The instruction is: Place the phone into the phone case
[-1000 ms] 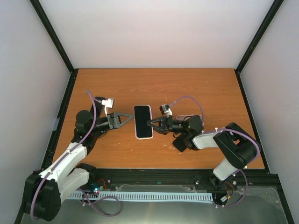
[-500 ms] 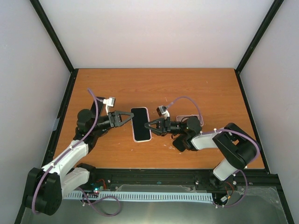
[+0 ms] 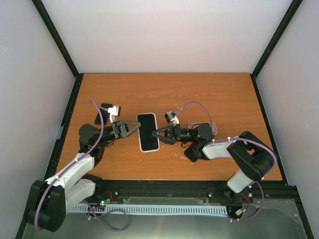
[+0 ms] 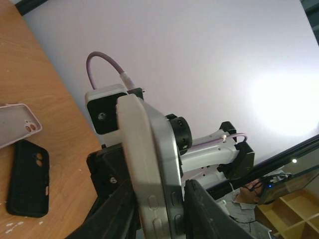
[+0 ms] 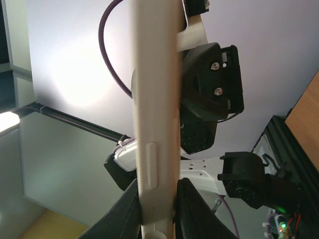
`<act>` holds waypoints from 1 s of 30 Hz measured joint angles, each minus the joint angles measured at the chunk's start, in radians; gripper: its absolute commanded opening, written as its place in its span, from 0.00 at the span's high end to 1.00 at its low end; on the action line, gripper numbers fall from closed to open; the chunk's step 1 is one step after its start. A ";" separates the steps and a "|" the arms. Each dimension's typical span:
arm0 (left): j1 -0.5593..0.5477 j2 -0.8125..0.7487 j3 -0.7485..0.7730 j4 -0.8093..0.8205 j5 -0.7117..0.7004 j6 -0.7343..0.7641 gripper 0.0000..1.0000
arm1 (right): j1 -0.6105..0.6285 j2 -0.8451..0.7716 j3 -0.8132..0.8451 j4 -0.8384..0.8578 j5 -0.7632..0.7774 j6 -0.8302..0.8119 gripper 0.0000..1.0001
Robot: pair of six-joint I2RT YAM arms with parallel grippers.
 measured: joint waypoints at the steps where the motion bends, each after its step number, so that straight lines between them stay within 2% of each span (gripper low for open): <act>1: 0.000 0.000 0.000 0.007 0.001 -0.005 0.80 | 0.002 0.000 0.001 -0.001 0.000 -0.004 0.79; 5: 0.000 -0.003 0.001 -0.012 0.000 0.000 0.90 | 0.001 0.000 0.001 -0.010 0.007 -0.029 0.71; 8: 0.000 -0.015 0.015 -0.098 -0.003 0.039 0.94 | 0.001 -0.005 0.001 -0.037 0.011 -0.046 0.75; 14: 0.000 -0.051 0.065 -0.283 -0.025 0.127 0.94 | 0.001 -0.035 0.001 -0.137 0.043 -0.104 0.83; 15: 0.000 -0.056 0.077 -0.321 -0.031 0.145 0.90 | 0.001 -0.043 0.001 -0.158 0.050 -0.117 0.85; 18: -0.001 -0.065 0.103 -0.410 -0.042 0.174 0.70 | 0.001 -0.067 0.001 -0.212 0.069 -0.157 0.85; 22: 0.000 -0.081 0.105 -0.442 -0.054 0.185 0.56 | 0.005 -0.095 0.001 -0.237 0.068 -0.168 0.85; 26: 0.000 -0.116 0.099 -0.400 -0.061 0.167 0.55 | 0.008 -0.114 0.001 -0.219 0.064 -0.156 0.86; 30: 0.000 -0.127 0.093 -0.323 -0.061 0.131 0.63 | 0.011 -0.115 0.001 -0.177 0.056 -0.129 0.86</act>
